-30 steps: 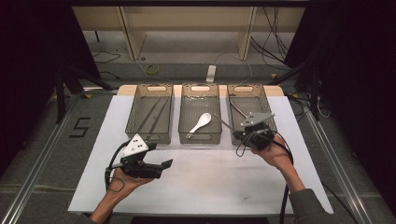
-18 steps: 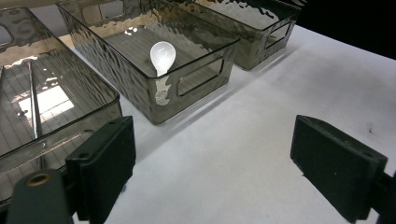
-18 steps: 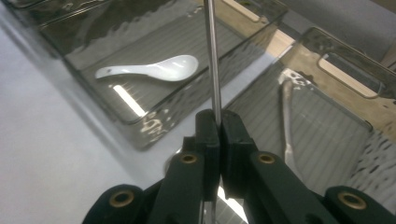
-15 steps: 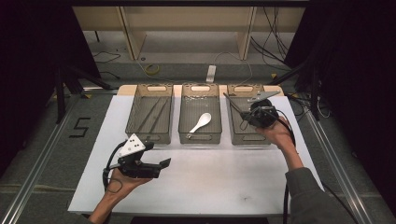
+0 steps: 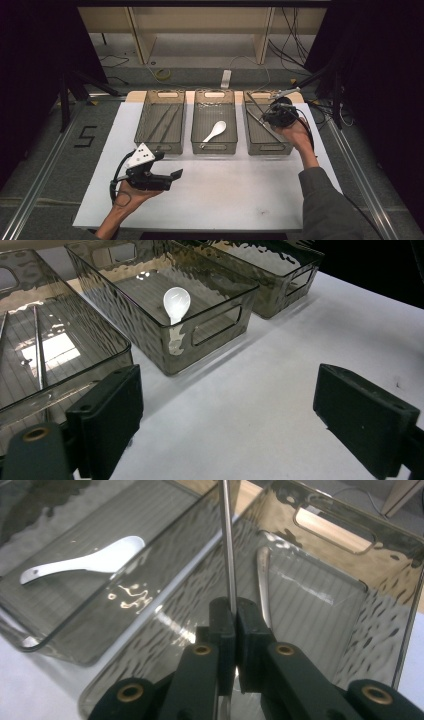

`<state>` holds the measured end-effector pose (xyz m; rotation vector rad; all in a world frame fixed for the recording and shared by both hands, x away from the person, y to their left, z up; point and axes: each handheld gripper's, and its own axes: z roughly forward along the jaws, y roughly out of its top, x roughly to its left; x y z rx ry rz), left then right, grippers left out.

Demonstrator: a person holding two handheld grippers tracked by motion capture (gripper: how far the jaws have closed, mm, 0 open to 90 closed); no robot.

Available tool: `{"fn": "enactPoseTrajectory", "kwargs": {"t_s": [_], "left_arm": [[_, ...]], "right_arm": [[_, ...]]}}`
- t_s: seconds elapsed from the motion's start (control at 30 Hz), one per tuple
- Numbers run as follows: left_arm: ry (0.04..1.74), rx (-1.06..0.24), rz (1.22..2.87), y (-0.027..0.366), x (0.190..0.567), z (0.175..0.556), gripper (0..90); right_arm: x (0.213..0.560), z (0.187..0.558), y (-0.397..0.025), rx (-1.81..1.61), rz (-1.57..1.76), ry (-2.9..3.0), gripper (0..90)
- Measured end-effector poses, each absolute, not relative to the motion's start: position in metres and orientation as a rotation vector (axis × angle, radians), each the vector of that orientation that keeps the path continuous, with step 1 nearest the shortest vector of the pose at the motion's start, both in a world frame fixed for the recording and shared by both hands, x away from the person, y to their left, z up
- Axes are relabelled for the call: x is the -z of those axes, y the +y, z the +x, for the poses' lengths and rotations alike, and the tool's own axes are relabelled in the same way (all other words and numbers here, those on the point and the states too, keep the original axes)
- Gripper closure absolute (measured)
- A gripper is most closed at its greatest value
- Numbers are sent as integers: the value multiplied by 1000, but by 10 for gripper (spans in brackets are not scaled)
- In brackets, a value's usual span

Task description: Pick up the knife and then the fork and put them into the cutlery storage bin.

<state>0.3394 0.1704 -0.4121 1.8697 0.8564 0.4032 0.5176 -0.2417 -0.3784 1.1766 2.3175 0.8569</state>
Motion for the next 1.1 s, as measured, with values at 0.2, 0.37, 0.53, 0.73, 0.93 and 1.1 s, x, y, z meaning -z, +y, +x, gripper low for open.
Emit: {"fn": "enactPoseTrajectory", "kwargs": {"t_s": [0.2,0.37,0.53,0.73,0.93,1.1], "left_arm": [[865,-409,1851,173,411,340,122],[874,-362,1821,175,411,341,122],[871,-378,1820,174,411,341,122],[880,-361,1814,175,411,341,122],[882,-362,1816,175,411,342,120],[886,-363,1815,175,411,342,118]], "right_arm": [[386,525,-245,-821,1230,2309,880],[390,530,-248,-811,1276,2292,879],[395,534,-248,-779,1314,2289,879],[400,537,-247,-772,1354,2284,878],[407,539,-248,-768,1420,2279,842],[403,539,-245,-777,1420,2268,717]]}}
